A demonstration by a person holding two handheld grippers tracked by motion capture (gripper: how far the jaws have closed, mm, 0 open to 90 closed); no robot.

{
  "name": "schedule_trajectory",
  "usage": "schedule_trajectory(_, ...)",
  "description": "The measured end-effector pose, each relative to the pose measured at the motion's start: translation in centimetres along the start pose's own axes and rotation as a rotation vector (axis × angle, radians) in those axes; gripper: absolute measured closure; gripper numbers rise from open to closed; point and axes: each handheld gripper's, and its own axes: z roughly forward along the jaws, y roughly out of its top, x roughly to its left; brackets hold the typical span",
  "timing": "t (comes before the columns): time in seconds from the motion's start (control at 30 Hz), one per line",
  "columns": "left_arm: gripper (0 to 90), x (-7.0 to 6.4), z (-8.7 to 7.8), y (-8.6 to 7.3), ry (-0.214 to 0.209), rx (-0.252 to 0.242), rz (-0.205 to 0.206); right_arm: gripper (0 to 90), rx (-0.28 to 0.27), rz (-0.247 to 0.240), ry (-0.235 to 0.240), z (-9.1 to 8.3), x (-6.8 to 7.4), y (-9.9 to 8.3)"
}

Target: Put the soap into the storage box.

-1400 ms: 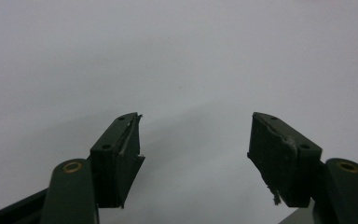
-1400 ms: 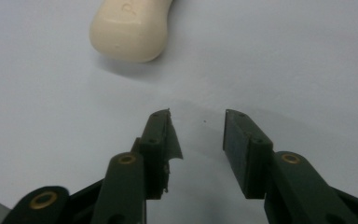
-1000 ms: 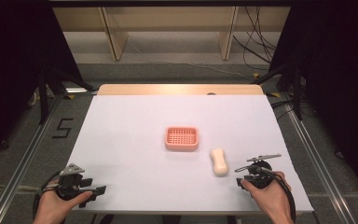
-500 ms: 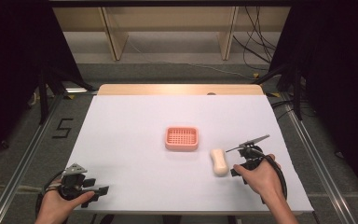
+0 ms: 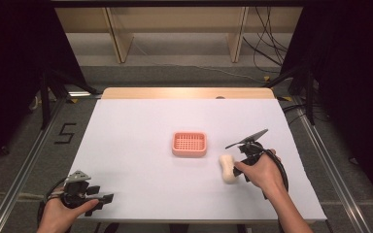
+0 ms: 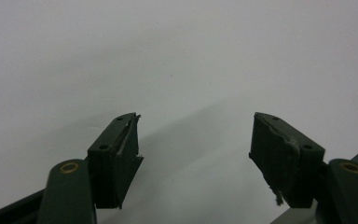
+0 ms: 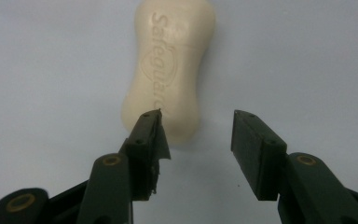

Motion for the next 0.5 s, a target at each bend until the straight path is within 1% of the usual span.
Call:
schedule_trajectory(0.03, 32.0, 0.0, 0.0, 0.0, 0.000, 0.002, 0.002, 53.3, 0.002, 0.009, -0.003, 0.0, 0.2, 0.2)
schedule_trajectory(0.07, 32.0, 0.1, 0.0, 0.0, -0.006, 0.003, 0.005, 53.3, -0.020, -0.026, -0.008, 0.2, -0.1, 0.3)
schedule_trajectory(0.17, 32.0, 0.0, 0.0, 0.0, -0.002, 0.004, 0.004, 53.3, -0.028, -0.030, -0.018, 0.0, 0.2, 0.8)
schedule_trajectory(0.2, 31.9, 0.0, 0.0, 0.0, -0.002, 0.004, 0.004, 53.3, -0.024, -0.035, -0.009, 0.0, 0.2, 0.9)
schedule_trajectory(0.23, 32.0, -0.1, 0.0, 0.0, 0.004, -0.004, 0.001, 53.3, -0.023, -0.024, -0.017, -0.1, 0.3, 1.1)
schedule_trajectory(0.27, 32.0, -0.1, 0.0, 0.0, 0.005, -0.002, 0.002, 53.2, -0.031, -0.027, -0.018, -0.1, 0.4, 1.2)
schedule_trajectory(0.3, 32.0, -0.1, 0.0, 0.0, 0.006, -0.004, 0.003, 53.3, -0.009, 0.002, -0.008, -0.2, 0.7, 1.3)
schedule_trajectory(0.4, 32.0, -0.1, 0.0, 0.0, 0.006, 0.003, 0.002, 53.2, -0.006, 0.005, -0.006, -0.1, 0.9, 1.5)
schedule_trajectory(0.43, 31.9, 0.0, 0.0, 0.0, 0.006, 0.002, 0.001, 53.2, -0.018, -0.032, -0.022, 0.1, 0.6, 1.8)
schedule_trajectory(0.47, 31.9, 0.0, 0.0, 0.0, 0.006, 0.002, 0.001, 53.2, -0.018, -0.032, -0.022, 0.1, 0.6, 1.8)
schedule_trajectory(0.5, 31.9, -0.1, 0.0, -0.1, 0.008, -0.005, 0.001, 53.3, -0.009, -0.013, -0.011, 0.1, 0.8, 1.9)
